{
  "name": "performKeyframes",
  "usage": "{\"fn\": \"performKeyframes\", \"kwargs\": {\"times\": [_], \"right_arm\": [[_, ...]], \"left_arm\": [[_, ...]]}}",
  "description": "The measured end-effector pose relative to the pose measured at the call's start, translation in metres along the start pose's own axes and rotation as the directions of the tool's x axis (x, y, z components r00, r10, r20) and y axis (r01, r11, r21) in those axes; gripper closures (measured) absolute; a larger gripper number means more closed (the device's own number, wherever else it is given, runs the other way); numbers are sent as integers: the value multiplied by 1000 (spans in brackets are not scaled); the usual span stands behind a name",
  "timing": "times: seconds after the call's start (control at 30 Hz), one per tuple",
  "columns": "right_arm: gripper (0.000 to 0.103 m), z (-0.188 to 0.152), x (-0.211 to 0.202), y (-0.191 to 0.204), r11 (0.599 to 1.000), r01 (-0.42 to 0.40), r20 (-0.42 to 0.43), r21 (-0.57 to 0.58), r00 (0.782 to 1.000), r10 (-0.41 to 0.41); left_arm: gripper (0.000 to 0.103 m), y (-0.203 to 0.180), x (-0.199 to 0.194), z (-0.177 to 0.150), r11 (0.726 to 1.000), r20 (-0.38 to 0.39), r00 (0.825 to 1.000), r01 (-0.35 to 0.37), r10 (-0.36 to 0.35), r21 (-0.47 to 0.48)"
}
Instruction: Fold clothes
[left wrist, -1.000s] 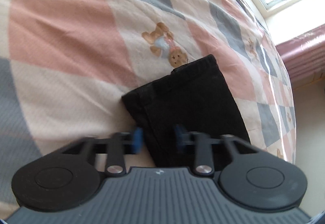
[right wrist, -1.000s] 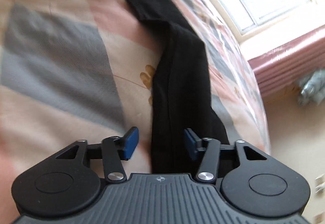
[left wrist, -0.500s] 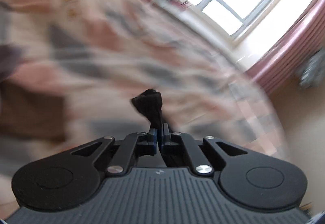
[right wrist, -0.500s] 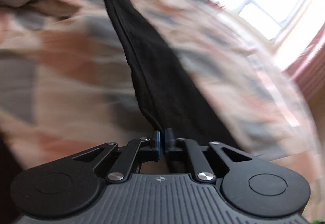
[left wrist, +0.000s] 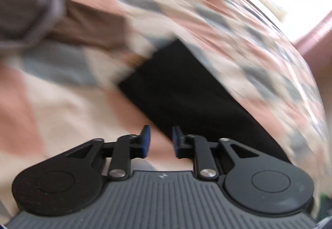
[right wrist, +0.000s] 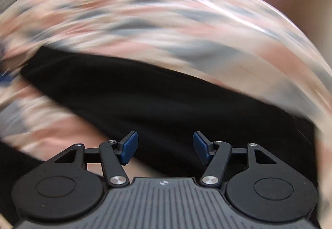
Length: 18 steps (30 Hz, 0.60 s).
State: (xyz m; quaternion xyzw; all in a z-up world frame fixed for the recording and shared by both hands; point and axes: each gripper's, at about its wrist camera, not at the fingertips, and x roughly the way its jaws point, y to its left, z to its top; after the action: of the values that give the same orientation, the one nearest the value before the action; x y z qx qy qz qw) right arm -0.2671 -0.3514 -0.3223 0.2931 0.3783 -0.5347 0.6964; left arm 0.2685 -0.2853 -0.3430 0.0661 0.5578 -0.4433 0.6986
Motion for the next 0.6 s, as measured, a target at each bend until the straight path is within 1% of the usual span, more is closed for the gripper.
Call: {"fn": "performKeyframes", "kwargs": {"times": [0.03, 0.07, 0.13, 0.17, 0.2, 0.23, 0.27, 0.33, 0.4, 0.47, 0.57, 0.6], "right_arm": [[42, -11, -8, -34, 996, 42, -19, 77, 999, -41], [42, -22, -16, -68, 985, 85, -40, 151, 996, -79], [41, -51, -36, -128, 950, 165, -88, 264, 985, -146], [40, -67, -47, -152, 932, 186, -104, 311, 981, -161], [37, -82, -57, -175, 913, 189, -109, 362, 981, -160], [35, -98, -68, -196, 889, 174, -102, 423, 984, -145], [32, -115, -78, -215, 861, 144, -85, 489, 989, -117], [31, -148, -87, -243, 791, 63, -50, 608, 998, -42], [30, -173, -83, -265, 721, -40, 6, 691, 999, 49], [30, -198, -77, -286, 636, -141, 72, 759, 988, 134], [31, -207, -46, -299, 537, -258, 158, 803, 961, 226], [53, -208, -37, -301, 502, -294, 185, 813, 949, 255]], "left_arm": [[84, -15, 2, -16, 999, -44, 998, 40, -40, 8], [84, -31, 3, -33, 997, -88, 993, 81, -79, 15], [84, -61, 1, -70, 986, -161, 975, 162, -155, 30], [84, -77, -2, -90, 979, -193, 964, 197, -185, 44], [82, -92, -6, -110, 972, -222, 953, 227, -209, 61], [80, -106, -10, -129, 965, -248, 942, 251, -224, 79], [80, -119, -15, -149, 960, -268, 935, 265, -231, 96], [79, -136, -24, -186, 952, -300, 923, 284, -240, 114], [78, -146, -30, -214, 954, -315, 919, 282, -239, 101], [78, -155, -36, -240, 959, -323, 917, 273, -234, 81], [76, -164, -41, -269, 966, -318, 922, 252, -223, 53], [75, -165, -42, -278, 969, -314, 925, 243, -216, 51]]}}
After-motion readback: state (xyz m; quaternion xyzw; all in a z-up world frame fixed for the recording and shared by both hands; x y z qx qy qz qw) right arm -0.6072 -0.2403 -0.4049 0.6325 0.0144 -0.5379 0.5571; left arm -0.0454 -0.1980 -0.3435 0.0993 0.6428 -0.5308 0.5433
